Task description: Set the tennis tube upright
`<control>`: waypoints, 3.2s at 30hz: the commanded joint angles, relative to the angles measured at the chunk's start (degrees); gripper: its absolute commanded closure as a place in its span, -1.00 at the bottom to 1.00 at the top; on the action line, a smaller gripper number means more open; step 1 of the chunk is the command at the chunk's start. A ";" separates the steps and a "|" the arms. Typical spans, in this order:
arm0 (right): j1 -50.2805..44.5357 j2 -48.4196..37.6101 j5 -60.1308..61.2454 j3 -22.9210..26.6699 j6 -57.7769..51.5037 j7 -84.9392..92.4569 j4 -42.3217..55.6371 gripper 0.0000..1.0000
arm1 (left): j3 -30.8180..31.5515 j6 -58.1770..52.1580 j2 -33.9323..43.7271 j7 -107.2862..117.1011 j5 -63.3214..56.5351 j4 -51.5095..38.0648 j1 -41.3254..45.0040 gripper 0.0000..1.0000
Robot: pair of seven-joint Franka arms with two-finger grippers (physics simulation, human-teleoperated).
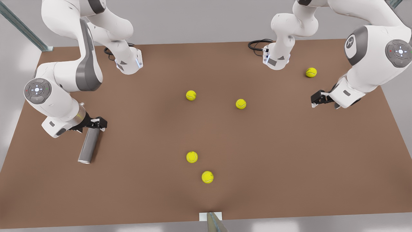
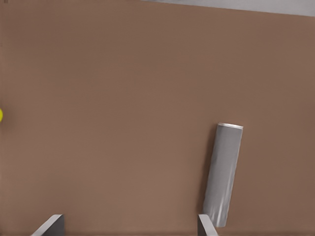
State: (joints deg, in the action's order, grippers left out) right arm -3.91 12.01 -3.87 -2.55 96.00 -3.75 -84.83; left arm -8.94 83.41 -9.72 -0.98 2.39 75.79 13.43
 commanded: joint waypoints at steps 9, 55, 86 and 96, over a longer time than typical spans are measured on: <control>9.71 10.66 -1.14 0.26 4.90 -1.96 -8.33 -1.00 | 0.06 2.37 -0.48 -1.30 0.34 0.06 -0.07 -1.00; 25.89 16.46 -1.49 -4.66 38.30 13.42 -26.09 -1.00 | 0.32 4.39 -2.67 -1.30 0.43 2.26 0.02 -1.00; 25.09 20.77 -1.05 -4.66 42.70 11.31 -28.11 -0.84 | 0.32 4.65 -3.64 -1.21 0.43 2.79 0.11 -1.00; 25.09 21.39 -1.05 -4.66 43.14 11.31 -28.11 -0.83 | 0.32 4.65 -3.73 -1.13 0.43 2.79 0.11 -1.00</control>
State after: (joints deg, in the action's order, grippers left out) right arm 21.19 33.47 -5.03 -7.23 138.90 7.43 -112.96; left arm -8.60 88.11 -13.51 -2.22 2.84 78.61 13.54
